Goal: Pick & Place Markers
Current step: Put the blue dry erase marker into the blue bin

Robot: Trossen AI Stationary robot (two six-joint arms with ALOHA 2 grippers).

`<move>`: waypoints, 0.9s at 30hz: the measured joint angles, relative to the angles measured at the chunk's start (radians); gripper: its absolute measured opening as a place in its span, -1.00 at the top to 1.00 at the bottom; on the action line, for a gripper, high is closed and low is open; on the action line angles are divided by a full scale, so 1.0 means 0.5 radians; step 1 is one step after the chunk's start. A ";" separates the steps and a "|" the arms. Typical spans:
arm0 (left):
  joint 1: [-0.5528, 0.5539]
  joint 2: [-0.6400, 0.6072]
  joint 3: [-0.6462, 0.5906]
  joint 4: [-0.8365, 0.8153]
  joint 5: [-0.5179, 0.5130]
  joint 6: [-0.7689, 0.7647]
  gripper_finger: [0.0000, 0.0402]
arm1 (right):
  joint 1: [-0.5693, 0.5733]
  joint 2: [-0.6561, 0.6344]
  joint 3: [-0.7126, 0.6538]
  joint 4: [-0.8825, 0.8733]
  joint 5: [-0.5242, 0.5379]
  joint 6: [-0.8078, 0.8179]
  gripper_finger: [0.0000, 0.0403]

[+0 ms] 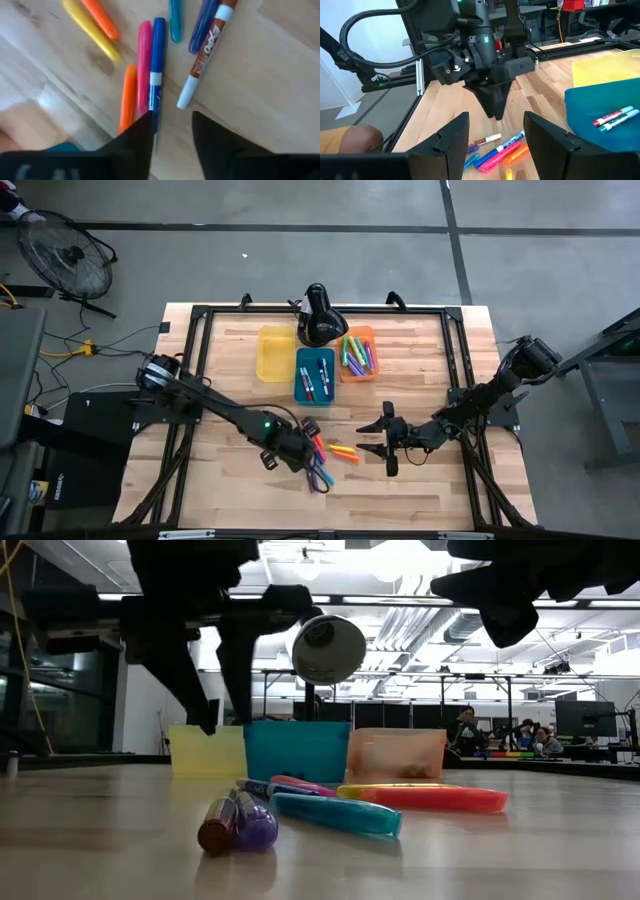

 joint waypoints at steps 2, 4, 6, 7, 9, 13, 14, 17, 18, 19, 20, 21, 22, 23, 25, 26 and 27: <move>0.038 0.022 0.000 -0.003 0.021 0.037 0.24 | 0.000 0.000 0.000 0.000 0.000 -0.002 0.12; 0.093 0.024 -0.002 -0.016 0.081 0.067 0.15 | 0.000 0.000 0.000 -0.002 -0.001 0.000 0.12; 0.161 0.020 0.001 0.000 0.159 0.089 0.12 | 0.000 0.000 0.000 -0.007 -0.001 -0.002 0.12; 0.190 0.020 0.001 -0.008 0.180 0.104 0.12 | 0.000 0.000 0.000 -0.012 -0.001 -0.001 0.12; 0.245 0.020 0.000 -0.023 0.199 0.123 0.11 | 0.000 0.000 0.000 -0.027 -0.001 0.000 0.12; 0.324 0.020 0.000 -0.080 0.340 0.186 0.11 | 0.000 0.000 0.000 -0.044 -0.002 0.000 0.12; 0.331 0.020 0.000 -0.103 0.362 0.205 0.11 | 0.000 0.000 0.000 -0.044 -0.002 0.000 0.12; 0.325 0.095 0.004 -0.129 0.372 0.283 0.15 | 0.000 0.000 0.000 -0.045 -0.002 0.000 0.12; 0.324 0.120 -0.002 -0.141 0.365 0.302 0.16 | 0.000 0.000 0.000 -0.046 -0.002 -0.001 0.12; 0.317 0.128 -0.008 -0.174 0.376 0.310 0.18 | 0.000 0.000 0.000 -0.046 -0.002 -0.001 0.12; 0.306 0.129 -0.008 -0.170 0.387 0.312 0.19 | 0.000 0.000 0.000 -0.049 -0.002 0.000 0.12; 0.297 0.133 0.002 -0.125 0.389 0.317 0.21 | 0.000 -0.001 0.000 -0.057 -0.002 0.000 0.12; 0.297 0.140 0.009 -0.090 0.380 0.335 0.21 | 0.000 -0.001 -0.001 -0.062 -0.002 -0.001 0.12; 0.294 0.145 0.007 -0.102 0.350 0.341 0.22 | -0.001 -0.001 -0.001 -0.062 -0.002 0.001 0.12; 0.285 0.148 -0.004 -0.131 0.312 0.340 0.23 | -0.001 -0.001 0.000 -0.078 0.002 0.029 0.12; 0.285 0.148 -0.002 -0.099 0.311 0.341 0.23 | -0.001 -0.001 0.000 -0.088 0.000 0.032 0.12; 0.286 0.148 0.001 -0.087 0.308 0.340 0.23 | -0.001 -0.001 -0.001 -0.090 -0.003 0.038 0.12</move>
